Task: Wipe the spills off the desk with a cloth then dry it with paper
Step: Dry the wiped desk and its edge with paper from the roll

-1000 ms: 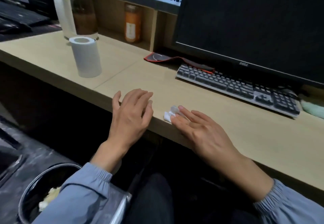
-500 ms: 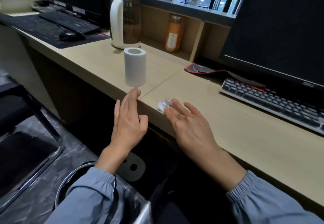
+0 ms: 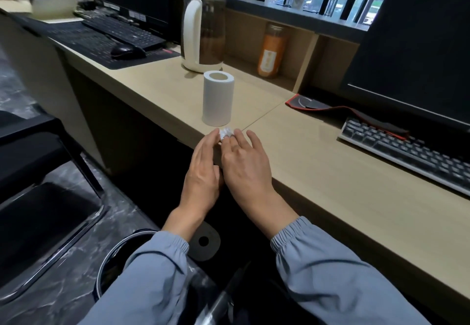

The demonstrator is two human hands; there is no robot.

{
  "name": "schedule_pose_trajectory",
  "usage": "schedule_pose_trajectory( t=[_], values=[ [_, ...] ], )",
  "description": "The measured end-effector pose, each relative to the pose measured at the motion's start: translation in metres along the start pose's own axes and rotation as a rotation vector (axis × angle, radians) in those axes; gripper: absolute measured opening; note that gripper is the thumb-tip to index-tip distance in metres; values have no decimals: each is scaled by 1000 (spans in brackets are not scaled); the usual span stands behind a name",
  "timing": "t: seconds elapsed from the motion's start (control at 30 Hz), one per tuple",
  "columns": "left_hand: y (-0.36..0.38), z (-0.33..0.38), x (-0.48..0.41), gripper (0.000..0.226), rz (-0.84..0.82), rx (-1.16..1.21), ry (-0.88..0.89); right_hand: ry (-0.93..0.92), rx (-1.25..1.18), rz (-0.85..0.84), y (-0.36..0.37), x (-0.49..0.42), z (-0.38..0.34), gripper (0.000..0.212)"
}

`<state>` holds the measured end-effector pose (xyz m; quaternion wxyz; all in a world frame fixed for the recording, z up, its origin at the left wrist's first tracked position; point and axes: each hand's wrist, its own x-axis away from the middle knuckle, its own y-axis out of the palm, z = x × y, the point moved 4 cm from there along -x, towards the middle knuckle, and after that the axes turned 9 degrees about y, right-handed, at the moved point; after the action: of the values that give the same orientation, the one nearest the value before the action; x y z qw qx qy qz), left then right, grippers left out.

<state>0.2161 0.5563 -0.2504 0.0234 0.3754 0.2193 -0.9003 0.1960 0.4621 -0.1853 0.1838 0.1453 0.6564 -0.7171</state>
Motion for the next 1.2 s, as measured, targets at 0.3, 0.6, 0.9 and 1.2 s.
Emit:
schedule_pose_trajectory(
  t=[0.3, 0.6, 0.9, 1.2],
  values=[
    [-6, 18, 0, 82, -39, -19, -60, 70, -119, 63, -8, -1, 2, 20],
    [-29, 29, 4, 65, -16, 37, -287, 27, -180, 147, -23, 17, 29, 19],
    [-33, 18, 24, 32, 75, 257, -497, 545, -1141, -28, -12, 59, 8, 15],
    [-35, 2, 27, 25, 37, 484, -710, 1309, -2436, -164, 34, 56, -27, 25]
  ],
)
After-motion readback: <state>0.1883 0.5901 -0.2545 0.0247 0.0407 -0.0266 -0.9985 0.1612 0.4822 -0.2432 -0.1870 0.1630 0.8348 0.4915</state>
